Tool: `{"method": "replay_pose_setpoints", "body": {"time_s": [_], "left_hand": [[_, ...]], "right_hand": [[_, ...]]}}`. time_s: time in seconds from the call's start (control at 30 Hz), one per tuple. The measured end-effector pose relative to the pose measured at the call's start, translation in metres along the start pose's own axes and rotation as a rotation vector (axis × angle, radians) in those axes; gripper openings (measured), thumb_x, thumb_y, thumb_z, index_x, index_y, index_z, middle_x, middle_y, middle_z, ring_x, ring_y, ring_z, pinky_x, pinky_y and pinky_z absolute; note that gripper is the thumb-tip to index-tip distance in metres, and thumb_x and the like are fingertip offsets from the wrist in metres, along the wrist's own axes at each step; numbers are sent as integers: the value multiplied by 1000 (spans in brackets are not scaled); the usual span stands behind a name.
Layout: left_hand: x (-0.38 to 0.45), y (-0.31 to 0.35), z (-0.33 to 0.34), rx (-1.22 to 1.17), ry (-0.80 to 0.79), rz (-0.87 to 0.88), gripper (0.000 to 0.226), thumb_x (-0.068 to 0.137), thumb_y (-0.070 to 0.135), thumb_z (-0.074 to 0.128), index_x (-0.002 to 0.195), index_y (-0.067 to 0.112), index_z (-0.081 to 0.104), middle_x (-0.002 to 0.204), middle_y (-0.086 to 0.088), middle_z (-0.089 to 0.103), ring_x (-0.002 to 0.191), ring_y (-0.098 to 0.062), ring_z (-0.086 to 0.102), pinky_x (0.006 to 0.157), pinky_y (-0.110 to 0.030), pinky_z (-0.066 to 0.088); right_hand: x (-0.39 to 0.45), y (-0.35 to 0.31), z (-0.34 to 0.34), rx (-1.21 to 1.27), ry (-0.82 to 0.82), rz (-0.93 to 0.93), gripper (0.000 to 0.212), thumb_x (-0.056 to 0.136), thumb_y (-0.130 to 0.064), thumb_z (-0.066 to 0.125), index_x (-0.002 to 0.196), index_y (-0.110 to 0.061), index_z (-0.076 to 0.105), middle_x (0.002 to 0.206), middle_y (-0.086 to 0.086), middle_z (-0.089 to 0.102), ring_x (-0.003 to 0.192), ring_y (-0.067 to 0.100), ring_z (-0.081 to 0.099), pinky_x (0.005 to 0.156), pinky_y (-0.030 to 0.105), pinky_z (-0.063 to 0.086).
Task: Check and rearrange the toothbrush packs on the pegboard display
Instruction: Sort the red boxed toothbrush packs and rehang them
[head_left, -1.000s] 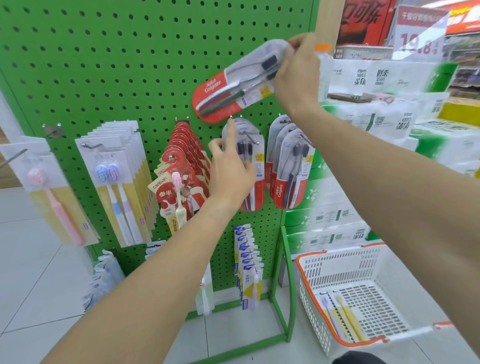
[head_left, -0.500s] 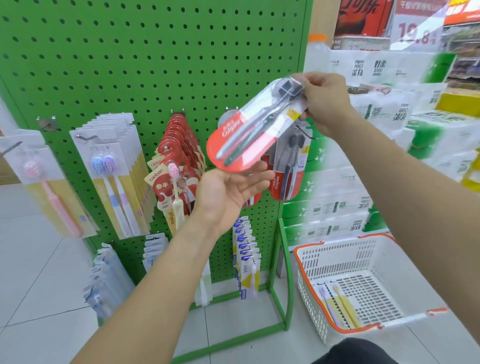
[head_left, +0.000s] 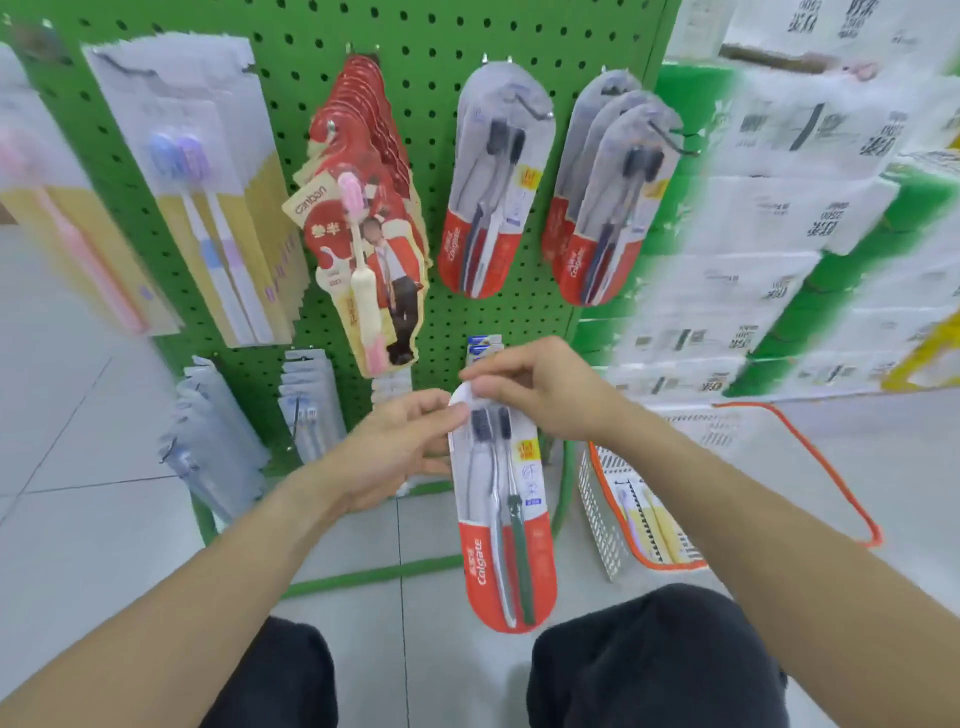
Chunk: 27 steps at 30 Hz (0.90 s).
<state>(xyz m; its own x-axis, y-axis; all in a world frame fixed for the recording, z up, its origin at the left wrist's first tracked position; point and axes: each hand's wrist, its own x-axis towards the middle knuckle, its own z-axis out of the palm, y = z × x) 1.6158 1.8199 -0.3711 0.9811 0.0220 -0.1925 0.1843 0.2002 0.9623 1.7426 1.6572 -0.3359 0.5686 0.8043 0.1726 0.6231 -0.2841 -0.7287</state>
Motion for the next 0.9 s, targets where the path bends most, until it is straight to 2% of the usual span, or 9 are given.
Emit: {"method": "replay_pose_setpoints", "body": {"time_s": [0.07, 0.17, 0.3, 0.43, 0.5, 0.67, 0.77, 0.83, 0.9], "left_hand": [[-2, -15, -9, 93, 57, -48, 42, 98, 25, 59, 121, -10, 54, 102, -18, 72, 91, -29, 72, 85, -44, 58], [0, -31, -24, 136, 98, -119, 40, 100, 27, 58, 122, -7, 57, 114, -24, 71, 94, -30, 71, 83, -43, 58], [8, -48, -40, 152, 126, -208, 37, 99, 27, 61, 119, -4, 61, 113, -24, 71, 93, -32, 71, 81, -41, 57], [13, -72, -43, 271, 181, -320, 16, 99, 23, 60, 95, 12, 71, 80, -7, 71, 69, -19, 65, 69, -33, 52], [16, -79, -41, 380, 214, -304, 23, 99, 27, 61, 81, 16, 69, 67, 2, 63, 62, -15, 57, 65, -32, 48], [26, -79, -47, 376, 396, -256, 19, 100, 29, 59, 87, 18, 69, 80, -5, 68, 79, -26, 64, 83, -49, 57], [31, -72, -47, 310, 418, -268, 21, 103, 23, 55, 95, 11, 70, 93, -19, 69, 85, -33, 68, 67, -43, 62], [31, -73, -43, 330, 386, -288, 19, 103, 23, 54, 97, 13, 70, 90, -9, 66, 74, -20, 62, 53, -30, 56], [29, -76, -39, 341, 370, -307, 21, 103, 24, 54, 101, 12, 71, 78, 2, 62, 64, -11, 55, 50, -25, 50]], "right_hand": [[-3, 15, 27, 60, 6, 19, 15, 95, -26, 69, 106, -21, 78, 95, 12, 77, 89, 40, 69, 82, 53, 56], [-3, 32, 56, 156, 38, 67, 12, 94, -18, 71, 104, -22, 75, 91, 6, 77, 86, 28, 71, 85, 44, 56], [2, 50, 83, 163, 43, 119, 10, 91, -17, 74, 98, -16, 67, 87, 6, 70, 75, 24, 67, 74, 38, 56], [2, 70, 103, 129, -119, 152, 15, 84, -18, 82, 88, -9, 70, 73, -9, 67, 63, 8, 60, 65, 25, 52], [3, 80, 109, 130, -138, 161, 14, 82, -19, 84, 86, -10, 74, 74, -11, 67, 67, 3, 60, 69, 21, 50], [12, 82, 106, 56, -1, 85, 9, 89, -30, 76, 90, -22, 79, 91, -2, 62, 85, 8, 59, 74, 20, 48], [6, 77, 104, 18, -121, 53, 24, 89, -31, 76, 109, -19, 77, 91, -4, 58, 82, 5, 58, 74, 10, 43], [0, 79, 106, -45, -216, 42, 40, 83, -37, 82, 117, -21, 72, 96, -3, 58, 87, 3, 56, 77, 7, 39], [-2, 80, 106, -80, -237, 35, 48, 78, -43, 84, 119, -22, 71, 98, -5, 58, 87, 2, 55, 75, 6, 38]]}}
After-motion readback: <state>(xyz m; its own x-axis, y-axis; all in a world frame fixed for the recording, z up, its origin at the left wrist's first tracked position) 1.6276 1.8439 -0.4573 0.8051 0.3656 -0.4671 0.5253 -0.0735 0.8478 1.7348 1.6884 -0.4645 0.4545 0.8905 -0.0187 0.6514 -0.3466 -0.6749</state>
